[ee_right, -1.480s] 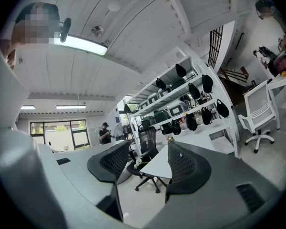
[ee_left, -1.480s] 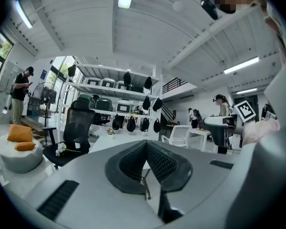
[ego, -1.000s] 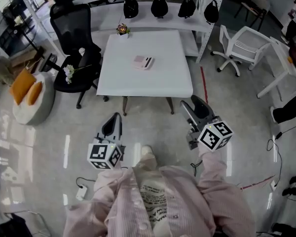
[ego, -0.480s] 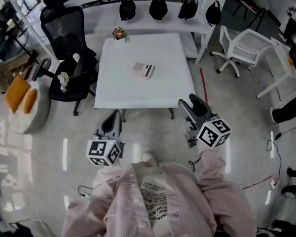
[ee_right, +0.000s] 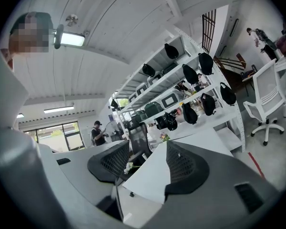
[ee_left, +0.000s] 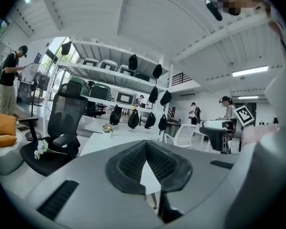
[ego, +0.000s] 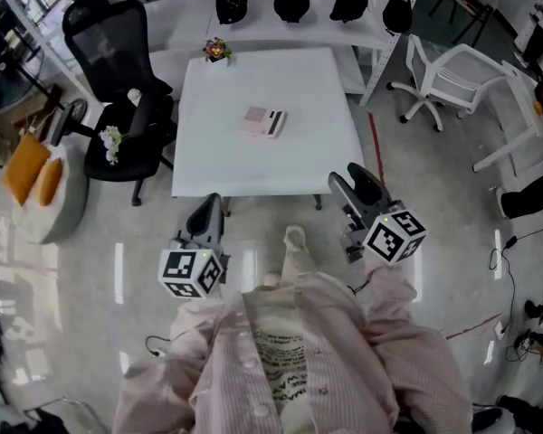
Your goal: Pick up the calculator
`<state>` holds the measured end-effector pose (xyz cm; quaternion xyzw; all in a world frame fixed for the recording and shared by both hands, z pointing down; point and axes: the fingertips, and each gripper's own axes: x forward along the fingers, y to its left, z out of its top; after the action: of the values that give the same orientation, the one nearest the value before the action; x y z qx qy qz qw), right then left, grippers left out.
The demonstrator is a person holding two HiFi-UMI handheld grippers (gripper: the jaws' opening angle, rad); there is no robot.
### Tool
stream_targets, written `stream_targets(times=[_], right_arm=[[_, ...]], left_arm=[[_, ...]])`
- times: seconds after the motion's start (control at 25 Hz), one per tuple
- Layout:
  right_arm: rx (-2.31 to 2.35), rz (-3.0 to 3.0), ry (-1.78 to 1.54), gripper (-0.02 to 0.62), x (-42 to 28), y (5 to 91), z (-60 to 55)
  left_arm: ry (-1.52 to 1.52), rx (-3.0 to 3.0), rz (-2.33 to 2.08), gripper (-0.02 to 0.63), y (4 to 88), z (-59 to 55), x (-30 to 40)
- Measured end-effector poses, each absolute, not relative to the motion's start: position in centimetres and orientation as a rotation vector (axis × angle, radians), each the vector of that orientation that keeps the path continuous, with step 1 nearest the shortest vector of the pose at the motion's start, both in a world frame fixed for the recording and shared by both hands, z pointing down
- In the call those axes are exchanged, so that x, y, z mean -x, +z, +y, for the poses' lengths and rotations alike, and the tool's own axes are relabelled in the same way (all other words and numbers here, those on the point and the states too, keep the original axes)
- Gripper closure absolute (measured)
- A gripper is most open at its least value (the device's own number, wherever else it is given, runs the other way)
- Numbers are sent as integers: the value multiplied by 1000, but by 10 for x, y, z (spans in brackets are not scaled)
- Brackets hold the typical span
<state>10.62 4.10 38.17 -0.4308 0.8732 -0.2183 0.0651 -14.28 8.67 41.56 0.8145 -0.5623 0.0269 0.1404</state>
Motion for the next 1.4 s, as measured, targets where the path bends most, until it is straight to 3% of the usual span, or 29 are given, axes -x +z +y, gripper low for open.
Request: stream_targets(times=[0.52,1.4], right_arm=[[1246,2664,-783,371,-68,415,-73],[1130,2643,-1364,371,-38,543,-234]], left_arm=[[104,-2231,-1682,606,441,-2,181],[229,-2007,-1538,606,540,-155,151]])
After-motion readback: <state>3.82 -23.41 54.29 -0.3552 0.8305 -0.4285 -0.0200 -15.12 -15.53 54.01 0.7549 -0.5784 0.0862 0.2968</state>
